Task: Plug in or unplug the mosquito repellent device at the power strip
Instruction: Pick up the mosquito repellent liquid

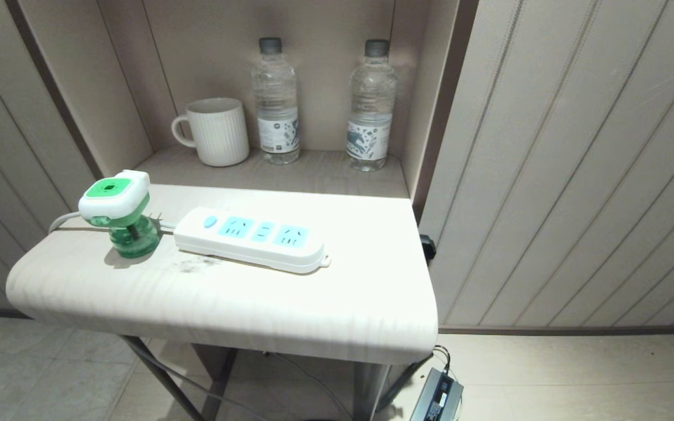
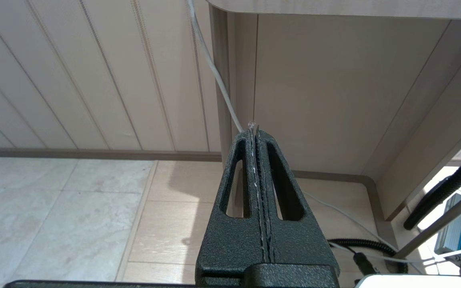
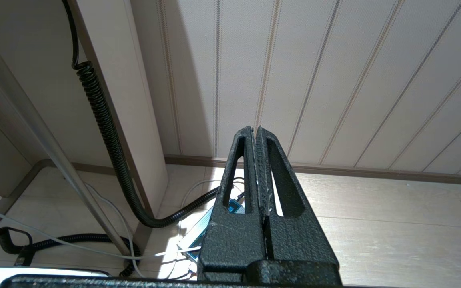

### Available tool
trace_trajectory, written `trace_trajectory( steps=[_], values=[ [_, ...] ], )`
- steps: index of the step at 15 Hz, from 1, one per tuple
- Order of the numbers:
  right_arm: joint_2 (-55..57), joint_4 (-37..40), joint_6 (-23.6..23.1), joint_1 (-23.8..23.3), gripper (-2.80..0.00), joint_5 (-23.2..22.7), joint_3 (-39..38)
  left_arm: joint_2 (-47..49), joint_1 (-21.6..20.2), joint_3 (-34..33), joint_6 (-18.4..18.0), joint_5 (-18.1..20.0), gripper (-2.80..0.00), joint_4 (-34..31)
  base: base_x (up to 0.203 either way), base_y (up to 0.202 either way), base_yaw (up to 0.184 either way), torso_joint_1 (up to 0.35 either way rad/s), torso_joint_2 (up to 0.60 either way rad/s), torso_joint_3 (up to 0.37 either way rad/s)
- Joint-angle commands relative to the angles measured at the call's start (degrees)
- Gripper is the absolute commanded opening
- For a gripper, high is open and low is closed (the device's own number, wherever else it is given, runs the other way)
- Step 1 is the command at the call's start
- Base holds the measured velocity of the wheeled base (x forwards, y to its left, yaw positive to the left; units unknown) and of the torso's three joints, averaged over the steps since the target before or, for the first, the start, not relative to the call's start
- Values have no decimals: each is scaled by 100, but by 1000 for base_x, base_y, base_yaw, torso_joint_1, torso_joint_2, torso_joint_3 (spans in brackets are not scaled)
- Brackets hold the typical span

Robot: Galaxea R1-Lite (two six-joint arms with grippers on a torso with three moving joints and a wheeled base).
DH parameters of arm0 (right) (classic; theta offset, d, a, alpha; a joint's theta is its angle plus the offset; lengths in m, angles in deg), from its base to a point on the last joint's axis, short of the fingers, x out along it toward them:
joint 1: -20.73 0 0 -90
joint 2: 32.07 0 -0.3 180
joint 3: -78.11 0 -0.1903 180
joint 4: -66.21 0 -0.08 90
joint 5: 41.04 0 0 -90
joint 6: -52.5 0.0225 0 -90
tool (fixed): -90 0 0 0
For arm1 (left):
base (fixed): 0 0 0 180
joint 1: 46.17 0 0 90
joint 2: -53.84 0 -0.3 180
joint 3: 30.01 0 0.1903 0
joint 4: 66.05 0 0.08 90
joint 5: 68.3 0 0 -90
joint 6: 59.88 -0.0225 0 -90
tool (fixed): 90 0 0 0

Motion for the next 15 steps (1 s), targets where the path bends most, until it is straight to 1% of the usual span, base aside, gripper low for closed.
trace_trajectory(
  steps=[1,7,9,10,11,12,15],
  values=[
    [0,0,-3,4,-280,-1,0,-2,0,0,-1,0,-280,-1,0,0,0,0,0,0],
    [0,0,-3,-4,-280,-1,0,-2,0,0,-33,-20,-280,-10,0,0,0,0,0,0],
    [0,0,-3,-4,-280,-1,0,-2,0,0,-298,-3,-280,-19,0,0,0,0,0,0],
    [0,0,-3,4,-280,-1,0,-2,0,0,-375,18,-280,-19,0,0,0,0,0,0],
    [0,0,-3,4,-280,-1,0,-2,0,0,-589,48,-280,-21,0,0,0,0,0,0],
    [0,0,-3,4,-280,-1,0,-2,0,0,-709,63,-280,-28,0,0,0,0,0,0],
    [0,0,-3,4,-280,-1,0,85,0,9,-766,88,-280,-37,0,0,0,0,0,0]
  ],
)
